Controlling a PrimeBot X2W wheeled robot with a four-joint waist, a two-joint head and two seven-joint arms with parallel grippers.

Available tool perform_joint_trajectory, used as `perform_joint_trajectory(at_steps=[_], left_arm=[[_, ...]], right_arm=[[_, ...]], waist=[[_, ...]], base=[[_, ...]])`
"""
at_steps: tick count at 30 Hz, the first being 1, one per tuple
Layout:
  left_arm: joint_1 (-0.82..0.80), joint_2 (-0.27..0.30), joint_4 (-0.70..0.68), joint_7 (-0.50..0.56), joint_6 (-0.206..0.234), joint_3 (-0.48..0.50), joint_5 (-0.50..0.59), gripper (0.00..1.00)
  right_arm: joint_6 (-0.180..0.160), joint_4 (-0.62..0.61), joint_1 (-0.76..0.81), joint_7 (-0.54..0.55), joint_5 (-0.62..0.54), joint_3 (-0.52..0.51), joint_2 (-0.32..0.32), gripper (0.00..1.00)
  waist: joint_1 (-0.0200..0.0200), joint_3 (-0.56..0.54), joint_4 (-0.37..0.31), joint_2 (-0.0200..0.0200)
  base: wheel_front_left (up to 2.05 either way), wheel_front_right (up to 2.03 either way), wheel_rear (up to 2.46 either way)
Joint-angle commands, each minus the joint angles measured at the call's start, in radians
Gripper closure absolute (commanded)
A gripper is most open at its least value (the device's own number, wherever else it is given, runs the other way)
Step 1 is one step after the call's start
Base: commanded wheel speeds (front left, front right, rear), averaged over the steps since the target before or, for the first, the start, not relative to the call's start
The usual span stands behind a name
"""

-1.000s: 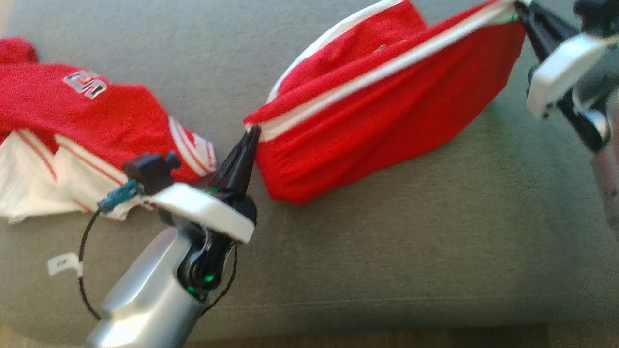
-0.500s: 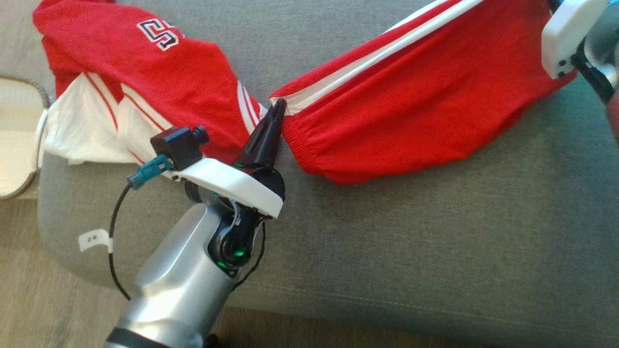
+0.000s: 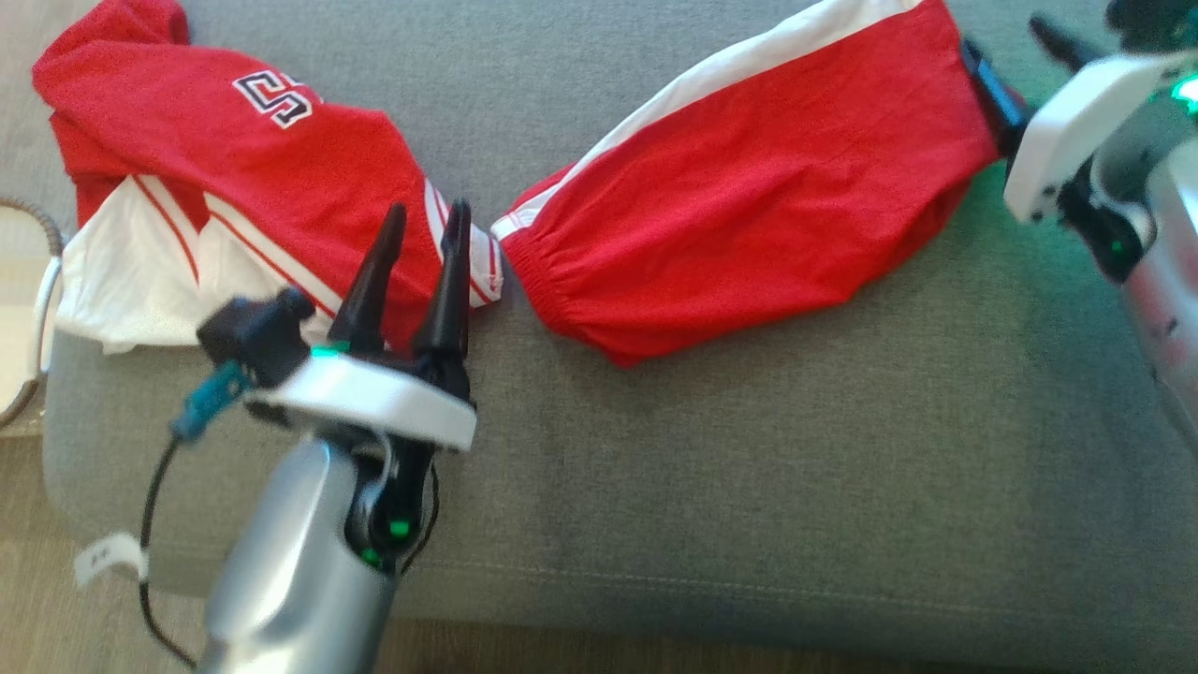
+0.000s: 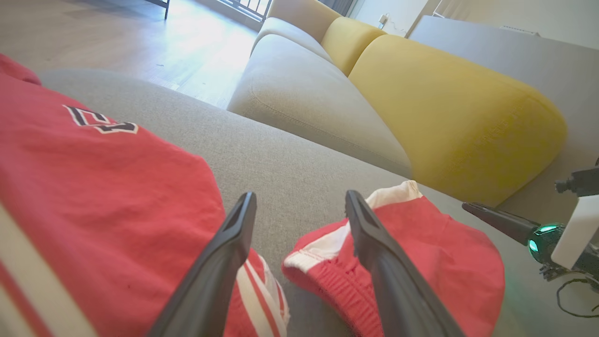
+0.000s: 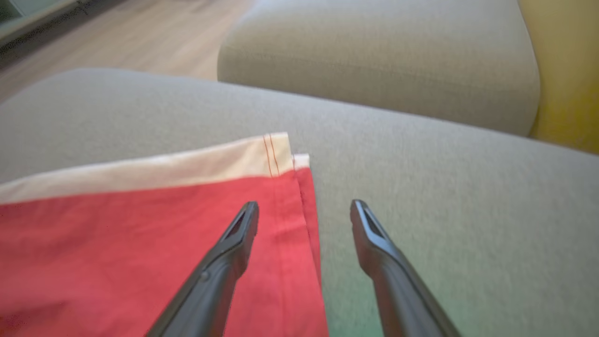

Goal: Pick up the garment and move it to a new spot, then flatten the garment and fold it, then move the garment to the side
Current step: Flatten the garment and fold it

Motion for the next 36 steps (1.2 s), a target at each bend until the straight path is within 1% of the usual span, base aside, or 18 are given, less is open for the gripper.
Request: perform_joint_trajectory(at_steps=[1, 3, 6, 8, 12, 14, 15, 16, 19, 20, 21, 23, 26, 29, 30, 31, 36], left_arm=[[0.018, 0.006, -0.062, -0.005, 0.004, 0.040, 0.040, 0.00], [0.065, 0.005, -0.121, -0.005, 0.013, 0.029, 0.096, 0.00], [0.115, 0.004, -0.185, -0.005, 0.036, -0.030, 0.119, 0.00], [0.136, 0.004, -0.211, -0.005, 0.051, -0.071, 0.124, 0.00], [0.156, 0.004, -0.235, -0.005, 0.073, -0.131, 0.126, 0.00], [0.159, 0.004, -0.237, -0.005, 0.076, -0.141, 0.125, 0.00], [0.164, 0.004, -0.239, -0.005, 0.083, -0.154, 0.123, 0.00], [0.164, 0.004, -0.239, -0.005, 0.083, -0.154, 0.123, 0.00], [0.167, 0.004, -0.241, -0.005, 0.092, -0.163, 0.126, 0.00], [0.168, 0.004, -0.242, -0.005, 0.095, -0.163, 0.130, 0.00], [0.168, 0.004, -0.242, -0.005, 0.098, -0.163, 0.139, 0.00], [0.172, 0.004, -0.244, -0.005, 0.103, -0.159, 0.149, 0.00], [0.181, 0.004, -0.245, -0.005, 0.111, -0.146, 0.171, 0.00], [0.200, 0.004, -0.245, -0.005, 0.118, -0.123, 0.184, 0.00], [0.215, 0.004, -0.244, -0.005, 0.116, -0.112, 0.191, 0.00], [0.222, 0.004, -0.243, -0.005, 0.115, -0.107, 0.195, 0.00], [0.253, 0.004, -0.240, -0.005, 0.110, -0.087, 0.206, 0.00]], right_arm=[[0.000, -0.035, 0.008, 0.017, 0.031, 0.014, -0.012, 0.00], [0.000, -0.040, 0.024, 0.049, 0.069, 0.031, -0.026, 0.00], [0.000, -0.011, 0.028, 0.063, 0.092, 0.039, -0.049, 0.00], [0.000, 0.023, 0.028, 0.086, 0.107, 0.038, -0.048, 0.00], [0.000, 0.098, 0.026, 0.139, 0.121, 0.043, -0.045, 0.00], [0.000, 0.116, 0.027, 0.149, 0.118, 0.048, -0.043, 0.00], [0.000, 0.147, 0.032, 0.177, 0.119, 0.055, -0.033, 0.00], [0.000, 0.147, 0.032, 0.177, 0.119, 0.055, -0.033, 0.00], [0.000, 0.175, 0.045, 0.231, 0.124, 0.067, -0.019, 0.00], [0.000, 0.181, 0.050, 0.252, 0.126, 0.073, -0.013, 0.54], [0.000, 0.184, 0.055, 0.270, 0.130, 0.076, -0.008, 1.00], [0.000, 0.185, 0.060, 0.285, 0.133, 0.085, -0.006, 1.00], [0.000, 0.180, 0.053, 0.246, 0.127, 0.092, -0.012, 1.00], [0.000, 0.167, 0.058, 0.201, 0.138, 0.087, -0.002, 1.00], [0.000, 0.149, 0.066, 0.170, 0.142, 0.090, -0.005, 1.00], [0.000, 0.142, 0.071, 0.159, 0.144, 0.092, -0.009, 1.00], [0.000, 0.118, 0.091, 0.128, 0.162, 0.092, -0.052, 1.00]], waist=[[0.0000, -0.006, -0.006, 0.0000], [0.0000, -0.004, 0.001, 0.0000], [0.0000, 0.002, 0.027, 0.0000], [0.0000, 0.003, 0.049, 0.0000], [0.0000, 0.002, 0.090, 0.0000], [0.0000, 0.000, 0.099, 0.0000], [0.0000, -0.005, 0.111, 0.0000], [0.0000, -0.005, 0.111, 0.0000], [0.0000, -0.015, 0.121, 0.0000], [0.0000, -0.019, 0.121, 0.0000], [0.0000, -0.024, 0.120, 0.0000], [0.0000, -0.035, 0.112, 0.0000], [0.0000, -0.055, 0.084, 0.0000], [0.0000, -0.083, 0.040, 0.0000], [0.0000, -0.103, 0.011, 0.0000], [0.0000, -0.113, -0.005, 0.0000], [0.0000, -0.149, -0.079, 0.0000]], base=[[0.00, 0.00, 0.00], [0.00, 0.00, 0.00], [0.00, 0.00, 0.00], [0.00, 0.00, 0.00], [0.00, 0.00, 0.00], [0.00, 0.00, 0.00], [0.00, 0.00, 0.00], [0.00, 0.00, 0.00], [0.00, 0.00, 0.00], [0.00, 0.00, 0.00], [0.00, 0.00, 0.00], [0.00, 0.00, 0.00], [0.00, 0.00, 0.00], [0.00, 0.00, 0.00], [0.00, 0.00, 0.00], [0.00, 0.00, 0.00], [0.00, 0.00, 0.00]])
